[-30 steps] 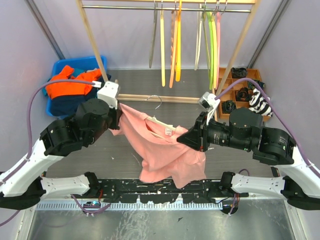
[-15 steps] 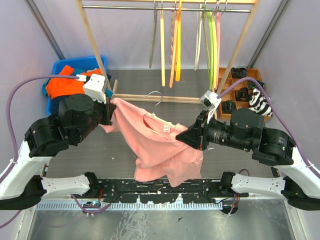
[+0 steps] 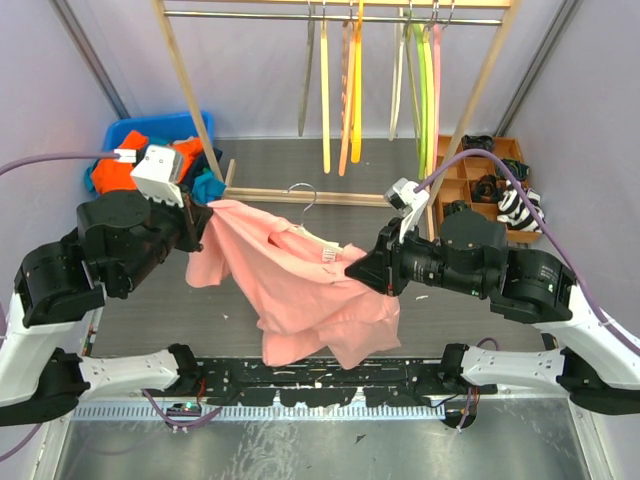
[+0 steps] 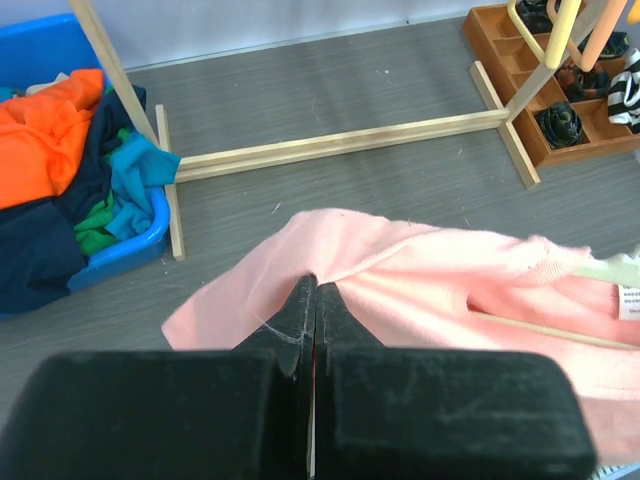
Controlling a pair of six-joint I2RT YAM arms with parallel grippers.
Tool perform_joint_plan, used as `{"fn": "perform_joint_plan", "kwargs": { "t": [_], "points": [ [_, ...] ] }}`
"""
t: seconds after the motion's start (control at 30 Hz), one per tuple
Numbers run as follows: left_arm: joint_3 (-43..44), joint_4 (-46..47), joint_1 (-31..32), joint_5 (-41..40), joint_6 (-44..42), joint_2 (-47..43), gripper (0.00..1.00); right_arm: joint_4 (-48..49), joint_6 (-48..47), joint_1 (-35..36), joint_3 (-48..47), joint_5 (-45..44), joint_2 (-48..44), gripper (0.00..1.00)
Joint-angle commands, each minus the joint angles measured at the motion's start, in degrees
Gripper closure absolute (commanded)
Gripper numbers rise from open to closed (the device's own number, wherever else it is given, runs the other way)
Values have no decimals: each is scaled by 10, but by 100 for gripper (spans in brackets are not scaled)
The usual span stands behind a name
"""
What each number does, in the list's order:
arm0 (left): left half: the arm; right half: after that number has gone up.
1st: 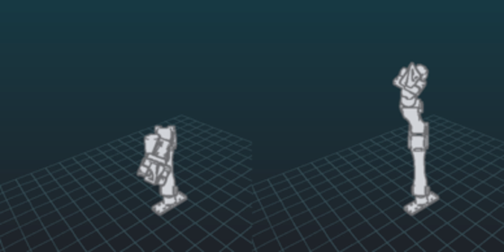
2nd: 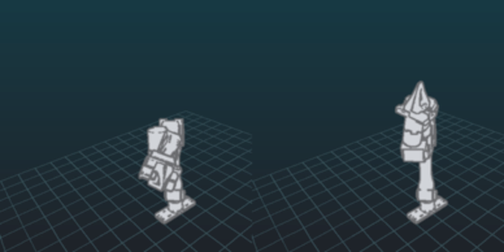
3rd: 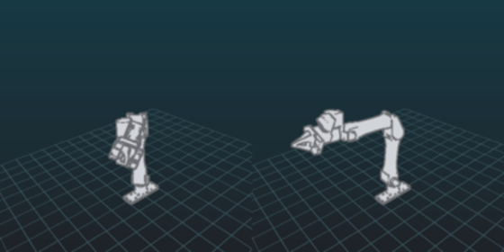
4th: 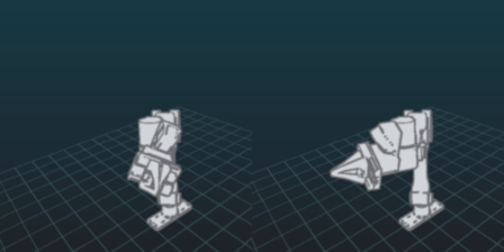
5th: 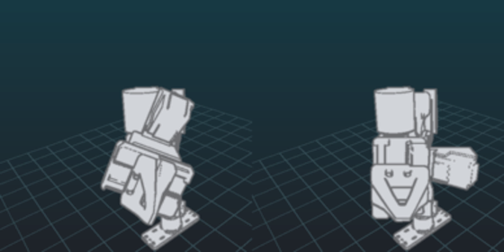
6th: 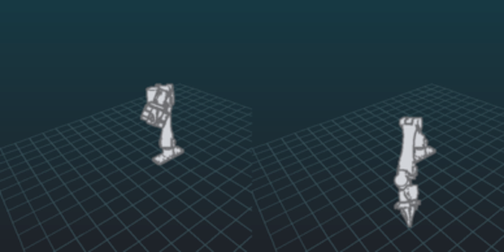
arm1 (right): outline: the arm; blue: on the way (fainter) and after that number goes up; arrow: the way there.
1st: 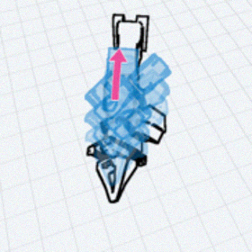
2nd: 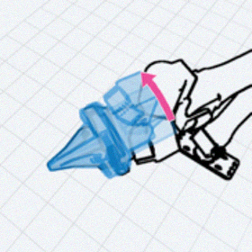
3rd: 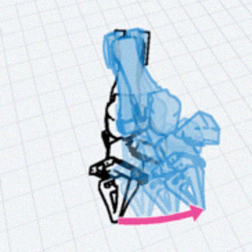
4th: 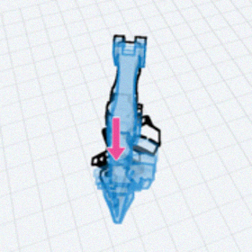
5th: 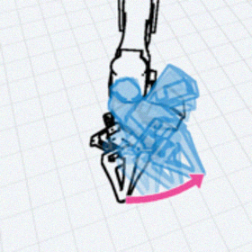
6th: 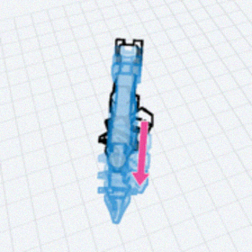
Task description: Place the t-shirt on the hanger
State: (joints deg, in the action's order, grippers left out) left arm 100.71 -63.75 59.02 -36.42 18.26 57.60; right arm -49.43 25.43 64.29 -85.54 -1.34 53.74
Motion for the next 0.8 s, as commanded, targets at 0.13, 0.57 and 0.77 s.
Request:
{"fn": "perform_joint_plan", "kwargs": {
  "t": [0.13,0.57,0.77],
  "points": [
    [39,-16,-1,-9,13,-24,100,-32,16,0,-72,-101,14,99],
    [20,-42,-1,12,40,-52,100,4,-2,1,-109,-146,10,99],
    [-89,-10,-1,47,82,-79,100,34,-40,1,-156,-117,1,99]
  ]
}}
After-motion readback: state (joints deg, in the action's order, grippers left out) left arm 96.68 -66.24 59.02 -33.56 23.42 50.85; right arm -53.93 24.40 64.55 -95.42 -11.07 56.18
